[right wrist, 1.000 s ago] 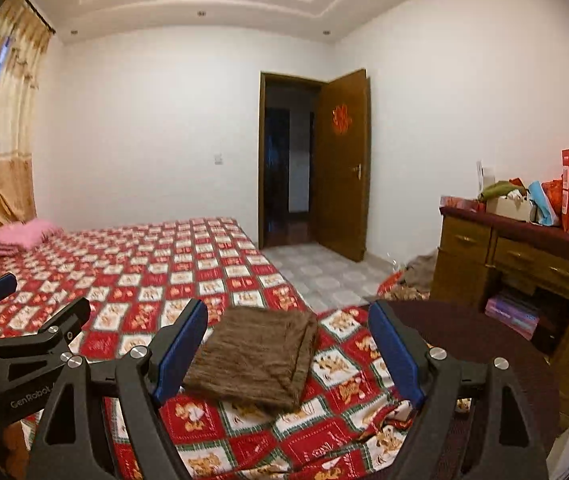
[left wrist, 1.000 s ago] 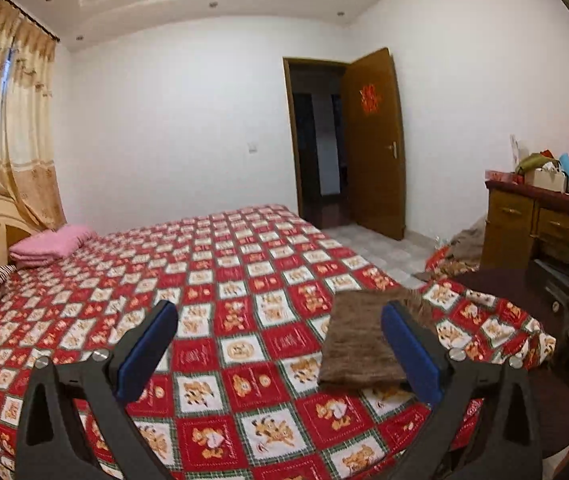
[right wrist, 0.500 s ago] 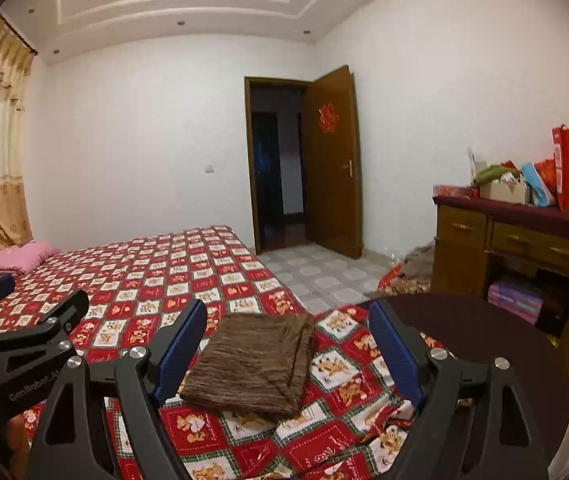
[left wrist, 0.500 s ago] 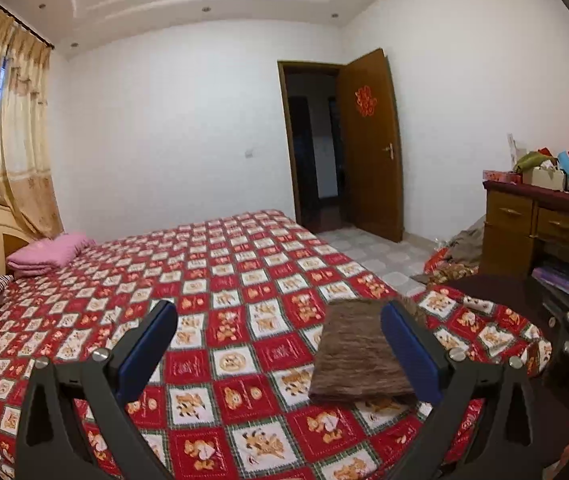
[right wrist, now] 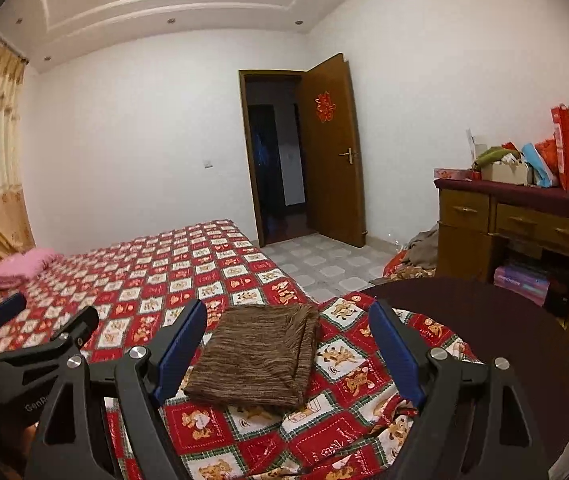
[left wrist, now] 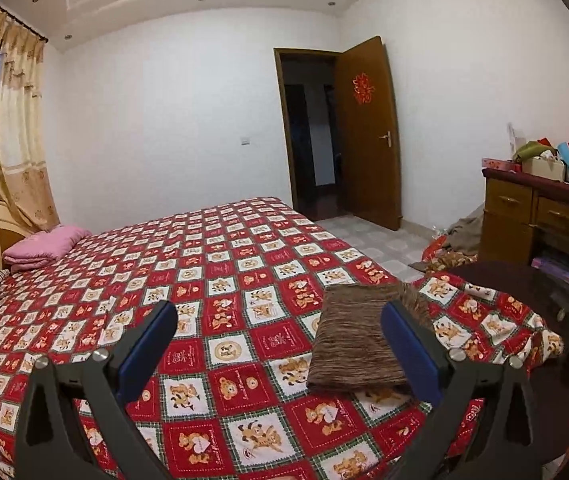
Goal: Fold small clothes
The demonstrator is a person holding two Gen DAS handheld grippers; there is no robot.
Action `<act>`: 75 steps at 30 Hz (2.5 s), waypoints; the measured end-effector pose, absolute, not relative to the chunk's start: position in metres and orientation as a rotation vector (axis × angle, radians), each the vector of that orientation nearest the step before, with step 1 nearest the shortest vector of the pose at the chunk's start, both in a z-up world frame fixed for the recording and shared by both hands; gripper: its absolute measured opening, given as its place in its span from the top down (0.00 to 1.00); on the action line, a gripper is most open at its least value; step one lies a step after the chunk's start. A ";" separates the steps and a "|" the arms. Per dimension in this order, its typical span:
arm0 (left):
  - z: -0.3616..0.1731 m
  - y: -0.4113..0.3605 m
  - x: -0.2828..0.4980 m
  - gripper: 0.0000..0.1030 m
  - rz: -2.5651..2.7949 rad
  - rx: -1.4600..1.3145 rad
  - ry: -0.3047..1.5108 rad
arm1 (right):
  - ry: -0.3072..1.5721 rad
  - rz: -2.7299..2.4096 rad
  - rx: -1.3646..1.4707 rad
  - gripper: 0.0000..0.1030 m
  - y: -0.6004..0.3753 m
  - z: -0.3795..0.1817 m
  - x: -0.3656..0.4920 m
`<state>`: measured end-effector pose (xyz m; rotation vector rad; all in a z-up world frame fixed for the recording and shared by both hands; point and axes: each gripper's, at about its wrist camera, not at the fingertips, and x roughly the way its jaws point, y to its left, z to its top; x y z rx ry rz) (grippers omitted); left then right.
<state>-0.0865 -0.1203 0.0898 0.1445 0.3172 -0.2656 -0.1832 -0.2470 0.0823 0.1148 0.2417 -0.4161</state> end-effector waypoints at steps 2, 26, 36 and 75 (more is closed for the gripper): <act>0.091 -0.120 -0.087 0.00 -0.260 0.141 0.319 | 0.260 -0.400 0.096 0.19 -0.242 0.078 -0.180; 0.089 -0.120 -0.084 0.00 -0.265 0.156 0.328 | 0.280 -0.386 0.109 0.19 -0.244 0.075 -0.176; 0.085 -0.120 -0.083 0.00 -0.254 0.158 0.334 | 0.281 -0.385 0.102 0.19 -0.243 0.075 -0.175; 0.077 -0.120 -0.071 0.00 -0.239 0.155 0.398 | 0.289 -0.396 0.098 0.19 -0.245 0.071 -0.172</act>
